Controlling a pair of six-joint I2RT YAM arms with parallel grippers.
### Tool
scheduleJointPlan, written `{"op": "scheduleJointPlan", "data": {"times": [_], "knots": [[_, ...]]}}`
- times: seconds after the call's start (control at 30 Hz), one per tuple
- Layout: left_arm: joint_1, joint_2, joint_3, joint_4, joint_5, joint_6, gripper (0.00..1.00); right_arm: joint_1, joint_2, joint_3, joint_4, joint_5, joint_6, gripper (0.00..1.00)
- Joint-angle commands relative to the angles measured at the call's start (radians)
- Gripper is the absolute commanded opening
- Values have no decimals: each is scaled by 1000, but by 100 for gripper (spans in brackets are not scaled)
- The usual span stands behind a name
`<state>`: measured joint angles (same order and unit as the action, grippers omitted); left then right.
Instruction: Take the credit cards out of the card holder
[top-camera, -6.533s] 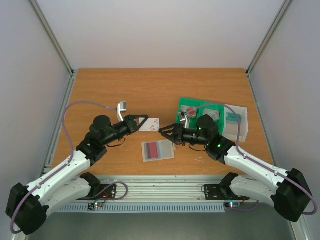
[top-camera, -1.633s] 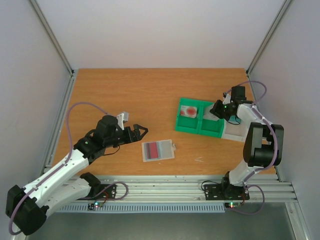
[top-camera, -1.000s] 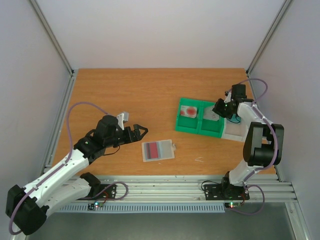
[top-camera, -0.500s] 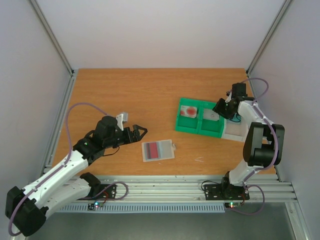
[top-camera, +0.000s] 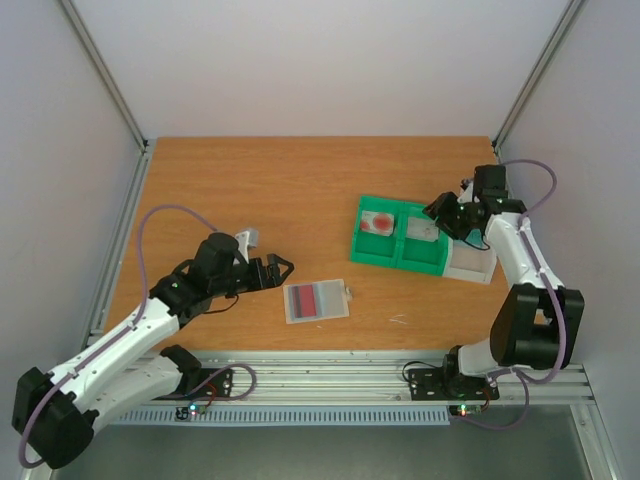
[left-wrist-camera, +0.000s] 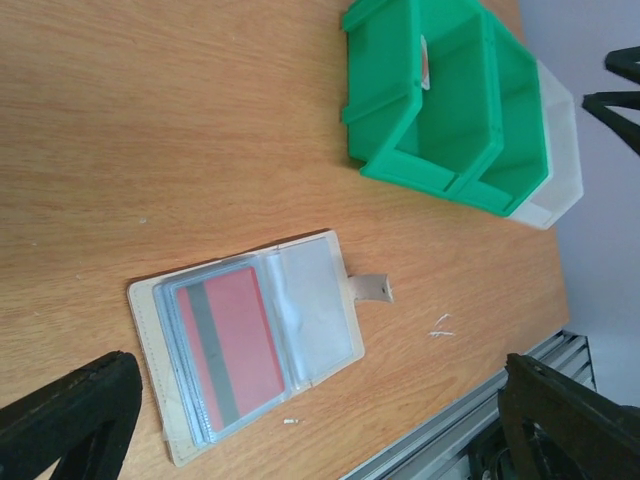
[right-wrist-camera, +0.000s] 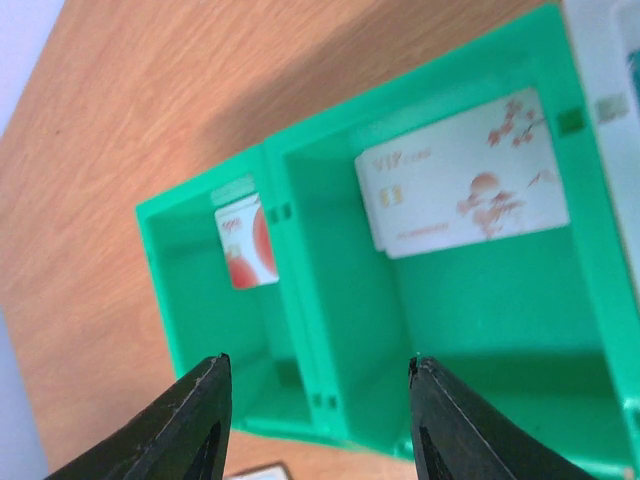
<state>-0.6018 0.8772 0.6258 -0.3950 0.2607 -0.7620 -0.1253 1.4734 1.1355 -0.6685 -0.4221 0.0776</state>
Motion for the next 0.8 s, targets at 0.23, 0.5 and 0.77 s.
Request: {"op": "scheduleJointPlan", "data": {"times": [0.23,0.5,0.77], "knots": [[-1,146,-23,106,102,29,89,141,-238,-127,-107,-101,20,48],[-1,293,-72,257,167,-38,74,444,-281,-169,-43,9,86,45],[-1,363,-130,339,142,-83,54,656,-223,-208,72,58,172,36]]}}
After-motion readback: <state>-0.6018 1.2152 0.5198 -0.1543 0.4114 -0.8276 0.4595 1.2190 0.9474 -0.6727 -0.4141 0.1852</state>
